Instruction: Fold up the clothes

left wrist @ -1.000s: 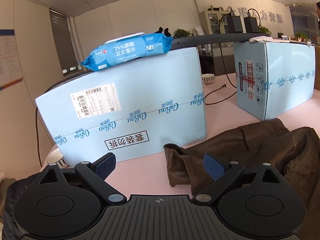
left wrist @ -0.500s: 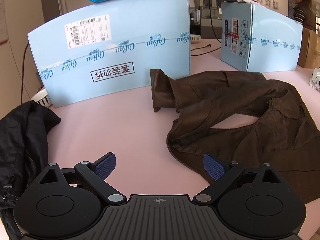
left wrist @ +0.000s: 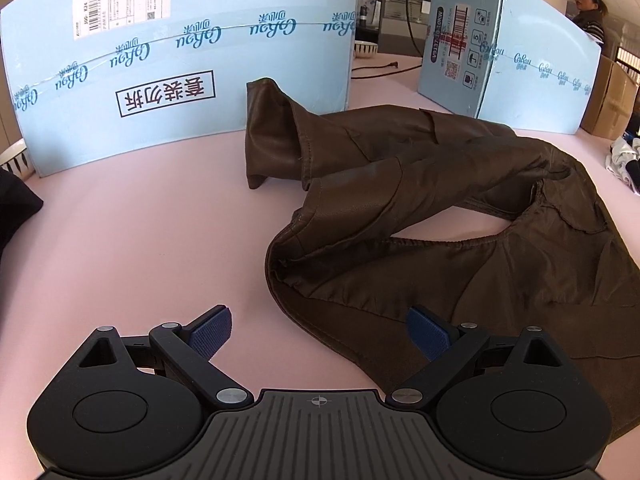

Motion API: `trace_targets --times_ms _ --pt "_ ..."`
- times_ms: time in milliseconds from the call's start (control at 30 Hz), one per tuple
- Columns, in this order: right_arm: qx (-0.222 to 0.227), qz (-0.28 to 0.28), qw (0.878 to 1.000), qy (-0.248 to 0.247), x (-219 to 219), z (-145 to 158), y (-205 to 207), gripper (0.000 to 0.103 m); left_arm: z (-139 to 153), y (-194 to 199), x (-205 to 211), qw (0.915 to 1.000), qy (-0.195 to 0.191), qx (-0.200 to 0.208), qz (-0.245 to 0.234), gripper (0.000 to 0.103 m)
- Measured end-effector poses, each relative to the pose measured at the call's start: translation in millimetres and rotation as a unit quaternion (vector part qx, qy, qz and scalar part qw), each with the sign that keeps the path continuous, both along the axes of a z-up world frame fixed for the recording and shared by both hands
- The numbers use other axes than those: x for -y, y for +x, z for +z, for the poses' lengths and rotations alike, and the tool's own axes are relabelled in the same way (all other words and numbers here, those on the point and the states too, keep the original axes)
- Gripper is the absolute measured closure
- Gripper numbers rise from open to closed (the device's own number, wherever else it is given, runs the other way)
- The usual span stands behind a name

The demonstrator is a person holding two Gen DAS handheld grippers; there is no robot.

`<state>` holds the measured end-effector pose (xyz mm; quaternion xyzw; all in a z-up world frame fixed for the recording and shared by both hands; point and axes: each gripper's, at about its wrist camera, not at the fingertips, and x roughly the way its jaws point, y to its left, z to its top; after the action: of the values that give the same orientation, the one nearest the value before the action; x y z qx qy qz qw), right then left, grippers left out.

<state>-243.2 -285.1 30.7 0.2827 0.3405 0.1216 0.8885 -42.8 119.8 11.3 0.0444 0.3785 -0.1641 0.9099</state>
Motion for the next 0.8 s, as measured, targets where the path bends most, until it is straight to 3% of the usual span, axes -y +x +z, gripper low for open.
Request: trace_targets --times_ms 567,800 --pt "0.026 -0.008 1.0 -0.002 -22.4 -8.0 10.9 0.012 -11.6 15.6 15.3 0.9996 0.002 0.021 -0.016 0.007" --pt "0.037 0.004 0.999 -0.033 -38.0 -8.4 17.9 0.023 -12.8 15.5 21.4 0.9994 0.007 0.031 -0.017 0.01"
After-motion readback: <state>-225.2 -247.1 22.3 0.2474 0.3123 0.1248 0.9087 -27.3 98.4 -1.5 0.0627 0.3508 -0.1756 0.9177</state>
